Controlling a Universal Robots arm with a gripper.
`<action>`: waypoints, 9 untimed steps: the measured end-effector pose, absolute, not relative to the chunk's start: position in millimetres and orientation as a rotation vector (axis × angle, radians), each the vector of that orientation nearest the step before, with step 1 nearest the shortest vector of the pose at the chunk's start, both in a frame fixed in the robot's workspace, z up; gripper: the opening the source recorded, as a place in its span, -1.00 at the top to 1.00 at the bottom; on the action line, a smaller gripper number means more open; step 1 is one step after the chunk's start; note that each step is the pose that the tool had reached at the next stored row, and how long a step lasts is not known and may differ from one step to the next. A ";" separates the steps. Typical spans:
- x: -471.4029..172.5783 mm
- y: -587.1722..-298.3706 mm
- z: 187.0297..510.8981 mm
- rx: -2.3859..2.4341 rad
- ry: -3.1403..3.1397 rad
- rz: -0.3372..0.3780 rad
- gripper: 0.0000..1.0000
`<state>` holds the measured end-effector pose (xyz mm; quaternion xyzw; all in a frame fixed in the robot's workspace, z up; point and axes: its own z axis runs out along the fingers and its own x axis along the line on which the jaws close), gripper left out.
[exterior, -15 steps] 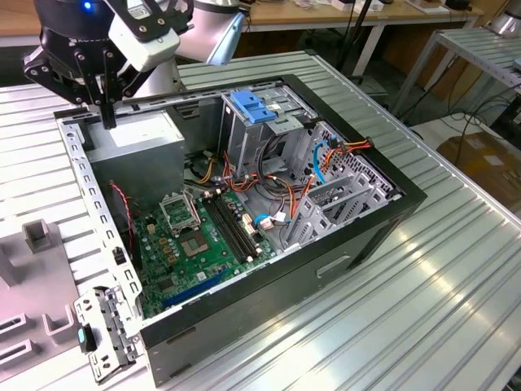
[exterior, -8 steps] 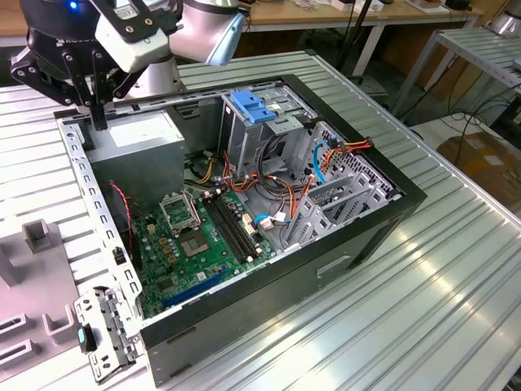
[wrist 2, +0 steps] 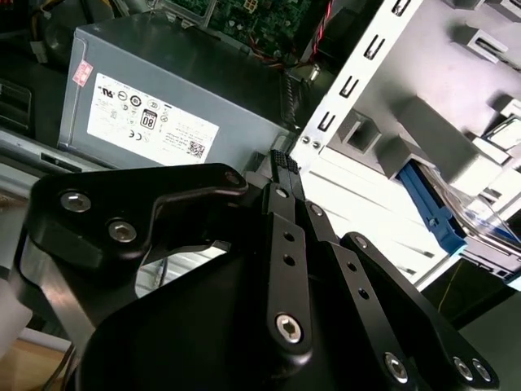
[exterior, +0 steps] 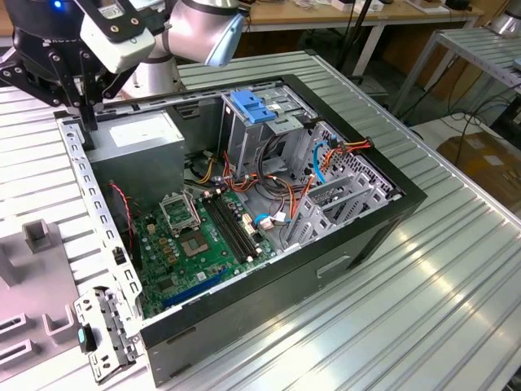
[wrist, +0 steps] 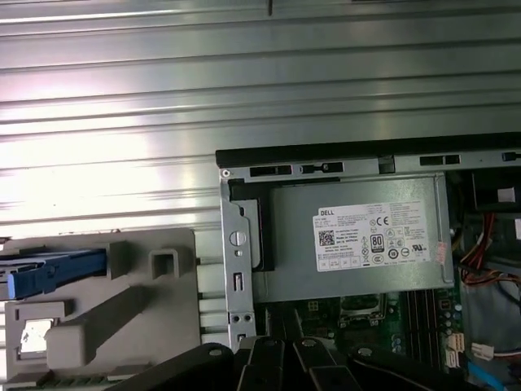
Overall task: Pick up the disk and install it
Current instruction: 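Reach for the disk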
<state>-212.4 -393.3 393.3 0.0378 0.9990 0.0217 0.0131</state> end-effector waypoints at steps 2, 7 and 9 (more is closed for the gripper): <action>-216.8 -390.0 393.3 0.118 3.113 0.068 0.79; -226.0 -384.7 393.3 0.118 3.113 0.068 0.79; -226.3 -384.6 393.3 0.118 3.113 0.068 0.79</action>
